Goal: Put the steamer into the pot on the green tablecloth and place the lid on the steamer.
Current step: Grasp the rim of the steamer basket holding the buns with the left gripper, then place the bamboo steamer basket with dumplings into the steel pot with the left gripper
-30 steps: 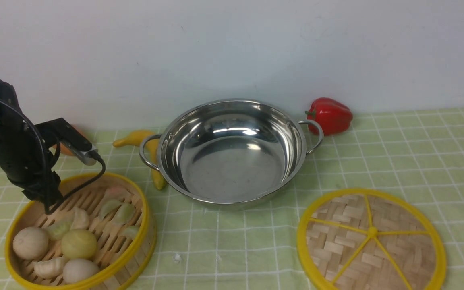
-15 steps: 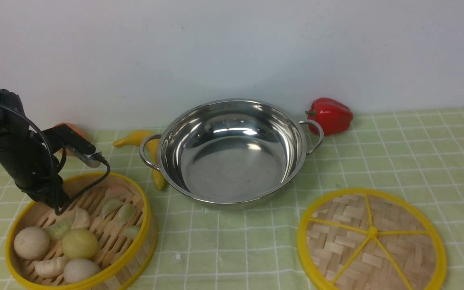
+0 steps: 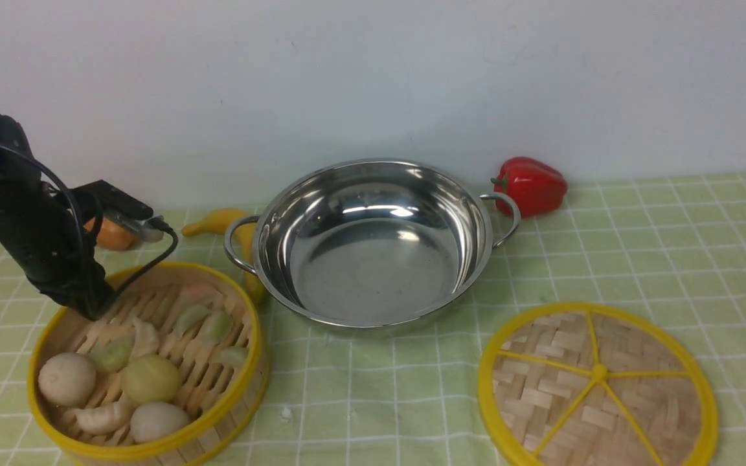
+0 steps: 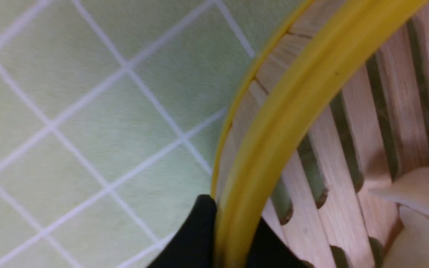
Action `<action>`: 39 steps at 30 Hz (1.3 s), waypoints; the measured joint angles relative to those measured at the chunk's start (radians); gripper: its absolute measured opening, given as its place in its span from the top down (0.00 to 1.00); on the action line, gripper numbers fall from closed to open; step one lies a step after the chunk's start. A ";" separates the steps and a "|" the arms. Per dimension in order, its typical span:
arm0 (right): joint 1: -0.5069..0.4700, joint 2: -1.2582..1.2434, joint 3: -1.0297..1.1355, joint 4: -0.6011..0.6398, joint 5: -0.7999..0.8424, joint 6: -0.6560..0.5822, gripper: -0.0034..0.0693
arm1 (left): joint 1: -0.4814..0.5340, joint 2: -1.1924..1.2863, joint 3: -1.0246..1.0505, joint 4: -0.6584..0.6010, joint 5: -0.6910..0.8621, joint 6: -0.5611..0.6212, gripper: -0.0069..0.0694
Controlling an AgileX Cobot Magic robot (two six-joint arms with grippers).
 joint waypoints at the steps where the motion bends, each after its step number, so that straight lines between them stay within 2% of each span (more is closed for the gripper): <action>1: 0.000 0.000 0.000 0.000 0.002 0.000 0.62 | 0.004 0.000 -0.035 0.000 0.031 0.011 0.87; 7: 0.000 0.000 0.000 0.000 0.002 0.000 0.62 | 0.005 0.000 -0.144 -0.002 0.120 0.057 0.87; 17: 0.001 0.000 0.000 0.000 0.010 0.000 0.62 | -0.007 -0.032 -0.277 -0.002 0.126 0.064 0.87; 24: 0.001 0.000 0.000 0.000 0.011 0.000 0.62 | -0.084 -0.063 -0.291 -0.001 0.135 0.053 0.87; 32: 0.001 0.000 0.000 0.000 0.011 0.000 0.62 | -0.224 -0.063 -0.291 -0.007 0.135 0.039 0.87; 39: 0.001 0.000 0.000 0.000 0.011 0.000 0.62 | -0.308 -0.063 -0.292 -0.094 0.124 -0.025 0.87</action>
